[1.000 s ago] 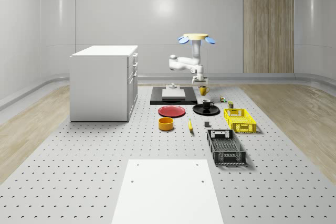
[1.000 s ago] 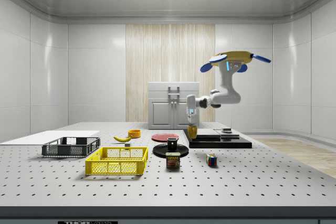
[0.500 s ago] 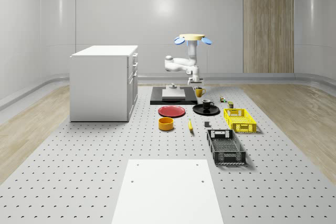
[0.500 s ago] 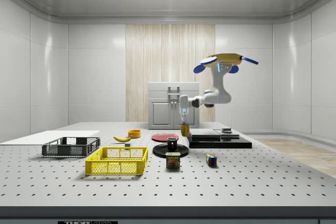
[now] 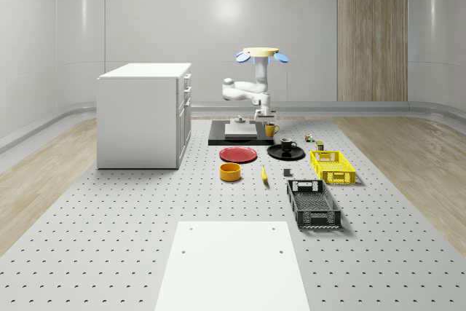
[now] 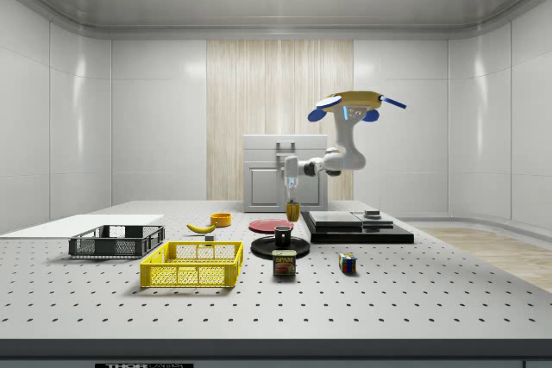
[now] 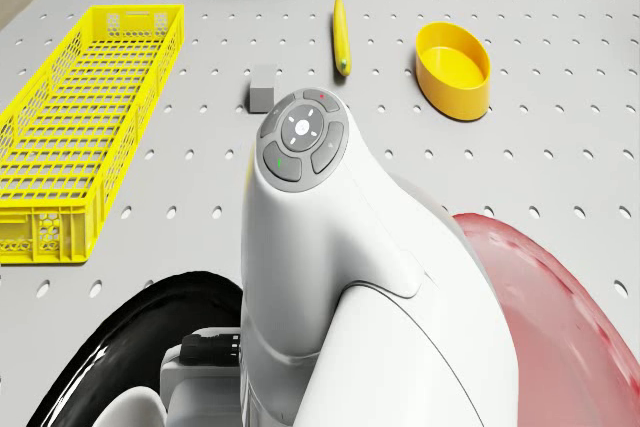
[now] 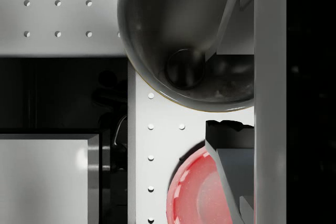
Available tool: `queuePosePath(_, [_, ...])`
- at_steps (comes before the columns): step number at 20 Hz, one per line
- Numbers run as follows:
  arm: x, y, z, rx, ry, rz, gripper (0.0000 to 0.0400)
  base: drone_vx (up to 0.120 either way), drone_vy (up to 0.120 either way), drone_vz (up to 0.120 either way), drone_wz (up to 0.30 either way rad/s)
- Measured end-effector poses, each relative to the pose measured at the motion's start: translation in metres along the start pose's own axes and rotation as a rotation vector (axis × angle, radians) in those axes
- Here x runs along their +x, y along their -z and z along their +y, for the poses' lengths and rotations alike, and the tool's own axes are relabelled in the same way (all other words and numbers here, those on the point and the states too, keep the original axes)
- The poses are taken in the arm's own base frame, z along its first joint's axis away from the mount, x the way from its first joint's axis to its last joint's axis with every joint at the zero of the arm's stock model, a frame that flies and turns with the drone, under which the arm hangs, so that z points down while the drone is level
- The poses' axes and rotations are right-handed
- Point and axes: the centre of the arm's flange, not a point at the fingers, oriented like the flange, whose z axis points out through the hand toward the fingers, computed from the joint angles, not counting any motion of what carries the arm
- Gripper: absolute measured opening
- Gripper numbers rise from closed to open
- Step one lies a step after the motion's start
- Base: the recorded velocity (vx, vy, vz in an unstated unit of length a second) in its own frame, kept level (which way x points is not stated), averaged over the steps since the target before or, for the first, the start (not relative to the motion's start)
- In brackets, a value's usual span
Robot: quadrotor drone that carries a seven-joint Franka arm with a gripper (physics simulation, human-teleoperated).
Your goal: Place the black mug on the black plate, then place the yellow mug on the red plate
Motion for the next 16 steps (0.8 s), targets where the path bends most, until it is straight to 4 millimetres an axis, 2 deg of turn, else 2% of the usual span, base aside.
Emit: queuePosePath(16, [0.0,0.0,0.0,0.0,0.0,0.0,0.011,0.117,-0.12,0.0,0.0])
